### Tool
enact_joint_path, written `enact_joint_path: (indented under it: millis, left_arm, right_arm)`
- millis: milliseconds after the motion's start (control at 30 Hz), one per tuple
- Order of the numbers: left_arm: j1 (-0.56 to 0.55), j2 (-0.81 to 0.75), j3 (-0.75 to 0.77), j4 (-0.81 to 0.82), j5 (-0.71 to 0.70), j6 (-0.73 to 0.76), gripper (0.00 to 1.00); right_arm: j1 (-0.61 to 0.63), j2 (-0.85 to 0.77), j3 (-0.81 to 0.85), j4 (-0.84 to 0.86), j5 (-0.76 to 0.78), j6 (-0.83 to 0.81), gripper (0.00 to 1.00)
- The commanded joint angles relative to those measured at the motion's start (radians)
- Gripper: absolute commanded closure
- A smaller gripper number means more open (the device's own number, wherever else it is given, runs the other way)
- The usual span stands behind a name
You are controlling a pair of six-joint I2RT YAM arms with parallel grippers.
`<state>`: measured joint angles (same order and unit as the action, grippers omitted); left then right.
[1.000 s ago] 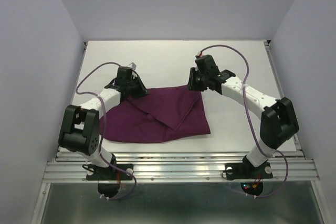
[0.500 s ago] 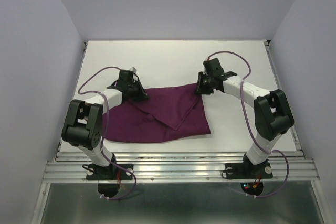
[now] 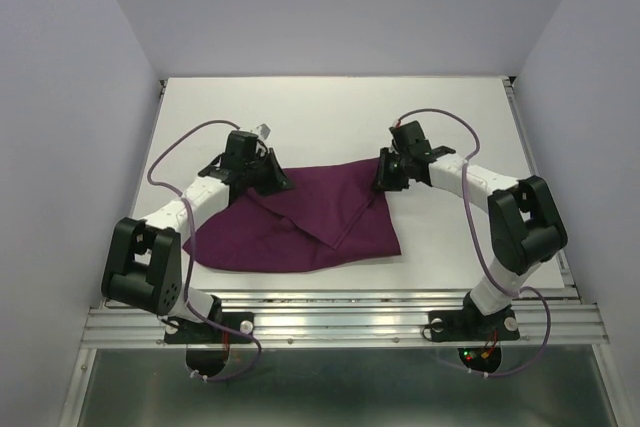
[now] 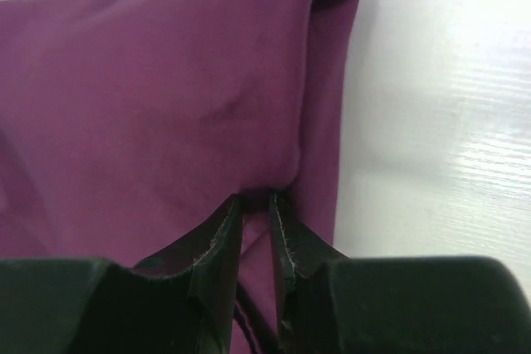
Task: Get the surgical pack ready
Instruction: Pack the surgical kit at the center of the board.
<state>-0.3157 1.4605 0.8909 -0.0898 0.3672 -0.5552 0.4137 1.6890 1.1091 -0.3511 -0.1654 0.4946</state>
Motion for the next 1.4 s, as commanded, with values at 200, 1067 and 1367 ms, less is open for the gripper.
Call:
enact_joint_path:
  millis: [200,1067,1367]
  left_arm:
    - [-0.052,-0.108,-0.187,-0.05,0.058,-0.032,1.0]
    - [-0.059,-0.063,0.011,-0.105,0.101,0.043,1.0]
    - [-0.059,-0.029,0.04,-0.091,0.098,0.047,1.0]
  right_arm:
    - [0.007,-0.04,0.053,-0.022,0.067,-0.027,0.74]
    - [0.007,-0.077,0.141,-0.08,0.09,-0.024,0.57]
    - [0.007,-0.118,0.101,-0.1,0.159,-0.031,0.56]
